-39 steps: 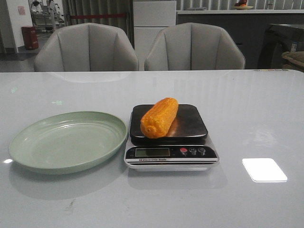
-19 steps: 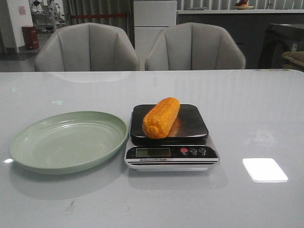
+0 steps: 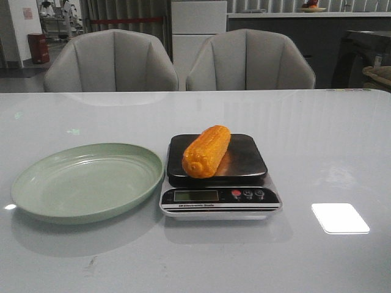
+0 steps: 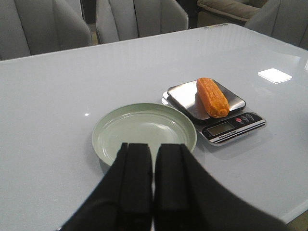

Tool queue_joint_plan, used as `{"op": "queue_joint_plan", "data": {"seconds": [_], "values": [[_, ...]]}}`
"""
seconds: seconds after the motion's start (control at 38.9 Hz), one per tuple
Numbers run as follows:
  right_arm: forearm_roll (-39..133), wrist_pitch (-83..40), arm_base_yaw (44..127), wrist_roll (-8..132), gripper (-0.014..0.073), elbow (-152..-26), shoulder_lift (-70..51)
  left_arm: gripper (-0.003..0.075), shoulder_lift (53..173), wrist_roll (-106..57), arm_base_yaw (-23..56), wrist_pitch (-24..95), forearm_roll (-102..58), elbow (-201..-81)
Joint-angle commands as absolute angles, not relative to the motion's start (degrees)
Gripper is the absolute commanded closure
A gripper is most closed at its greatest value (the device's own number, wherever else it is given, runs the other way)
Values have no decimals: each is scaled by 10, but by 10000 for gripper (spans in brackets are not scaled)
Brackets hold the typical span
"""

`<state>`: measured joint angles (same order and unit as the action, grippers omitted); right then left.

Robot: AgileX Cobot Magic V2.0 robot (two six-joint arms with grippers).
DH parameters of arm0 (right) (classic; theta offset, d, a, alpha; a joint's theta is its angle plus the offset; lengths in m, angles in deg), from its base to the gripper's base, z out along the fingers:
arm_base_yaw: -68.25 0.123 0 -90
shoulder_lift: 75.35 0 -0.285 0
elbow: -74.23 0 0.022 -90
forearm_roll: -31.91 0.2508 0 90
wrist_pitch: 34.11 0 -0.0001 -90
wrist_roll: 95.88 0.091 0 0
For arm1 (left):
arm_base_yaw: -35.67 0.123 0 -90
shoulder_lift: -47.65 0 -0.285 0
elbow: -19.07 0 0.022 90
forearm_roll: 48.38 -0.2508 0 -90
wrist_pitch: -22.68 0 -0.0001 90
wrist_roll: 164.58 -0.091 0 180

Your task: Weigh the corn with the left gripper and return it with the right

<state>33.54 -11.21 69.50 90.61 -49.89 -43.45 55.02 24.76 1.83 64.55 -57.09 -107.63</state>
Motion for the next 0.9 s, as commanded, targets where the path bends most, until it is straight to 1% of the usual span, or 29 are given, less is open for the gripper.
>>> {"op": "queue_joint_plan", "data": {"seconds": [0.0, 0.08, 0.13, 0.18, 0.21, 0.23, 0.31, 0.33, 0.36, 0.41, 0.67, 0.87], "values": [[329, -137, 696, 901, 418, -521, -403, 606, 551, 247, 19, 605, -575, -1089], [333, -145, 701, 901, 409, -524, -390, 606, 551, 247, 19, 605, -575, -1089], [342, -142, 709, 901, 375, -530, -380, 606, 551, 247, 19, 605, -575, -1089], [343, -137, 724, 901, 298, -540, -367, 606, 551, 247, 19, 605, -575, -1089], [343, -134, 735, 901, 248, -546, -359, 606, 551, 247, 19, 605, -575, -1089], [343, -131, 751, 901, 181, -555, -347, 606, 551, 247, 19, 605, -575, -1089], [343, -125, 790, 901, 31, -582, -313, 606, 551, 247, 19, 605, -575, -1089], [343, -124, 803, 901, -10, -592, -300, 606, 551, 247, 19, 605, -575, -1089], [343, -123, 813, 901, -25, -601, -289, 606, 551, 247, 19, 605, -575, -1089], [343, -122, 840, 901, -9, -625, -259, 606, 551, 247, 19, 605, -575, -1089], [375, -80, 960, 902, -13, -783, -93, 606, 551, 247, 19, 605, -575, -1089], [385, 3, 981, 971, -13, -942, 62, 606, 551, 247, 19, 605, -575, -1089]]}}
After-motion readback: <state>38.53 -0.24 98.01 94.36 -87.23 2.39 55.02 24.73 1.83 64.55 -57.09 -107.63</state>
